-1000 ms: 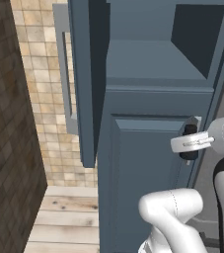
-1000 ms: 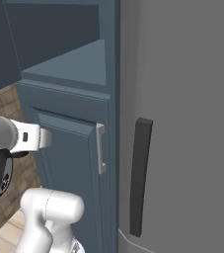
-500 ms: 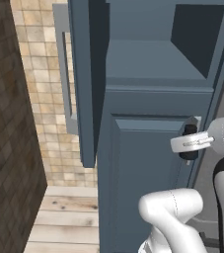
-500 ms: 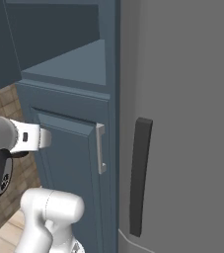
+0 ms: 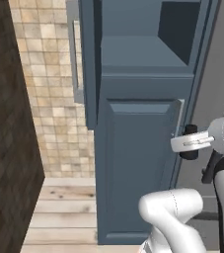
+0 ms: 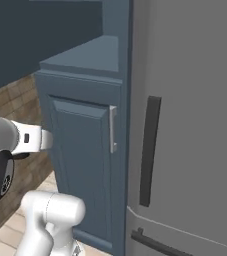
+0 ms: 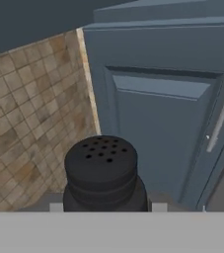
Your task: Move the oil and vinegar bottle and shaker from the cabinet to the dining counter.
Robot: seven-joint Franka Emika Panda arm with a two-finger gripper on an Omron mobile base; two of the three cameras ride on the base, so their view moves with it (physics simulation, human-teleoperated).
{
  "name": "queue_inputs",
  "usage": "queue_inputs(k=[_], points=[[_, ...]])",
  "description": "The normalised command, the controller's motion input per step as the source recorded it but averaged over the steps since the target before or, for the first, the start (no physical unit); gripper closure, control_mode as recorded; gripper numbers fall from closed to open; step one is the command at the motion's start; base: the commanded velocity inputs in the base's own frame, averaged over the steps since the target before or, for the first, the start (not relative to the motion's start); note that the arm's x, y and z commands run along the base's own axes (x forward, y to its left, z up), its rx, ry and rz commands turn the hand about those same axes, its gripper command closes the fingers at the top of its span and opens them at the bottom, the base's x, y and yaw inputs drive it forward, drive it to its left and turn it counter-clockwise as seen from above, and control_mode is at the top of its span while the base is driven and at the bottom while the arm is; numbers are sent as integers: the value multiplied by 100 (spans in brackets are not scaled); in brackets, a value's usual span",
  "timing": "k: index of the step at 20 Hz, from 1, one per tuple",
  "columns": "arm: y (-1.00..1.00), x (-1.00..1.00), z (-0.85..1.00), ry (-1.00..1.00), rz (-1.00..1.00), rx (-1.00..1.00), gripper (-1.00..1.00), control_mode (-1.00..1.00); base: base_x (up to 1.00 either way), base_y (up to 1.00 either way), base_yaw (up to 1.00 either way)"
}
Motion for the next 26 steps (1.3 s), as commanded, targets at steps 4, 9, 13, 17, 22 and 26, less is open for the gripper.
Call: queue_inputs(k=[4, 9, 13, 17, 22, 26], points=[[0, 0, 0, 0, 0, 0, 100, 100, -83, 0, -15], [0, 0, 0, 0, 0, 0, 100, 100, -93, 0, -15], [0, 0, 0, 0, 0, 0, 100, 100, -94, 0, -14], [0, 0, 0, 0, 0, 0, 100, 100, -93, 0, -15], [0, 0, 0, 0, 0, 0, 100, 100, -53, 6, -59], [0, 0, 0, 0, 0, 0, 100, 100, -16, 10, -91]])
